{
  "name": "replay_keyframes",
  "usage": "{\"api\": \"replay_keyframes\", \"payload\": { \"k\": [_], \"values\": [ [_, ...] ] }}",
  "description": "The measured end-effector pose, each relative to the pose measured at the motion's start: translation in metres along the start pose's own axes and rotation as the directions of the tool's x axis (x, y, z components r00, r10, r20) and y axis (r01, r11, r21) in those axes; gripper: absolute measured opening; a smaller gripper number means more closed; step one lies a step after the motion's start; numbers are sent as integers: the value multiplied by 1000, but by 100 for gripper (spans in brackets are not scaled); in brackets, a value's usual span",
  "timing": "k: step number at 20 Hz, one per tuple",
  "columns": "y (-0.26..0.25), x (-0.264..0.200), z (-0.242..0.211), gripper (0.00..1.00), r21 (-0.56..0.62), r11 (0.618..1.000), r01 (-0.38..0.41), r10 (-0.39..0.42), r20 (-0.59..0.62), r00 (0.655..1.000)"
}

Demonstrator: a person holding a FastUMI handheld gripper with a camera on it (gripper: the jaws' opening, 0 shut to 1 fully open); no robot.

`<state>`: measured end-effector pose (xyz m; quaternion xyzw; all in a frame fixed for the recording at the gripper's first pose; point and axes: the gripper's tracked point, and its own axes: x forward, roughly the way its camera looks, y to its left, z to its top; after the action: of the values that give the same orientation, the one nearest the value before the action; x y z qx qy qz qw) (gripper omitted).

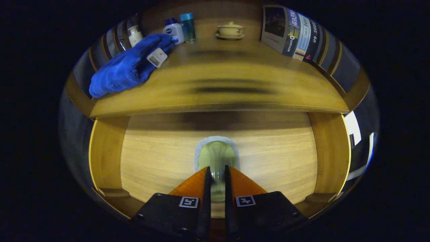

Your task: Pull open the drawer, take out the items inside it, and place them on the countertop above the cabinet.

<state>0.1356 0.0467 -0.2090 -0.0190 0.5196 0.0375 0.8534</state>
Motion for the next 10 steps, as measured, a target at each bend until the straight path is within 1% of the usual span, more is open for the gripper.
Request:
{"api": "replay_keyframes", "payload": {
  "k": [4, 7, 10],
  "values": [
    [-3, -40, 12, 27, 15, 1000, -14, 13, 33, 999],
    [-14, -72, 29, 26, 8, 1000, 5, -6, 61, 998],
    [-17, -104, 44, 27, 18, 1000, -3, 2, 79, 997]
  ]
}}
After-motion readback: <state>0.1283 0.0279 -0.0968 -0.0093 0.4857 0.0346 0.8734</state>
